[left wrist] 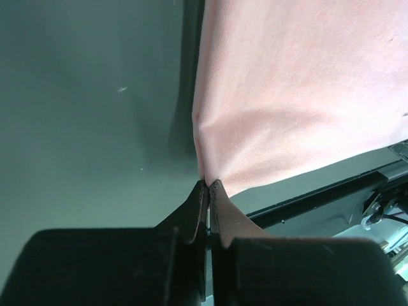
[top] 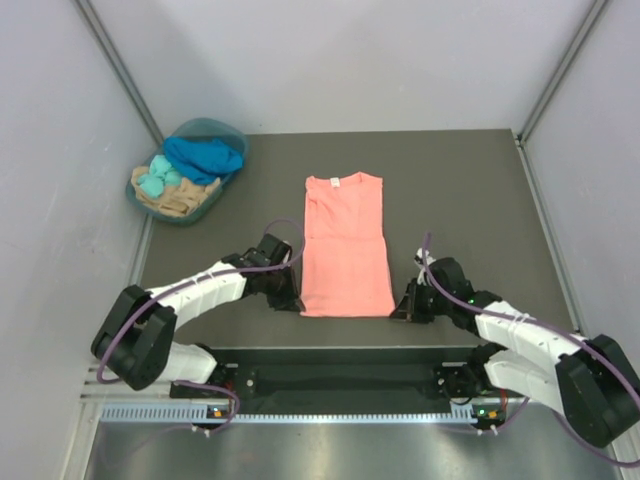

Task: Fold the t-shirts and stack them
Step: Fold the tshirt

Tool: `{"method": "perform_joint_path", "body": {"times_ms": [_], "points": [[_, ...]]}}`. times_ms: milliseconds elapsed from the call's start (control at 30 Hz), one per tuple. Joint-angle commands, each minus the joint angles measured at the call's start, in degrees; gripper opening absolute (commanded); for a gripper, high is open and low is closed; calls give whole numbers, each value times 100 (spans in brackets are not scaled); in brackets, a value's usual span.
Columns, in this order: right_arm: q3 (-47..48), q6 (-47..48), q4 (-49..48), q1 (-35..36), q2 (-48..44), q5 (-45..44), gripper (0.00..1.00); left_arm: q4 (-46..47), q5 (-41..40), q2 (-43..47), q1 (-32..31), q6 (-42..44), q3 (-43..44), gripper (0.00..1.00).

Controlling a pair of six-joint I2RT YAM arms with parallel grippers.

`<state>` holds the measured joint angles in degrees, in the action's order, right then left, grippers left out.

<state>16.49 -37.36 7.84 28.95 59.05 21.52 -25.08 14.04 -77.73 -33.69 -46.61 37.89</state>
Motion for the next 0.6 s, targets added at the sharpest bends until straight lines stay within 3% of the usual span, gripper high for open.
{"method": "perform_joint_path", "body": {"times_ms": [0,567], "points": [[-102,-78,332,128,-323,-183,0,-331,-95,197,-6,-23,245,0],[-59,-122,500,146,-921,-245,0,-410,151,320,-15,20,394,0]]}}
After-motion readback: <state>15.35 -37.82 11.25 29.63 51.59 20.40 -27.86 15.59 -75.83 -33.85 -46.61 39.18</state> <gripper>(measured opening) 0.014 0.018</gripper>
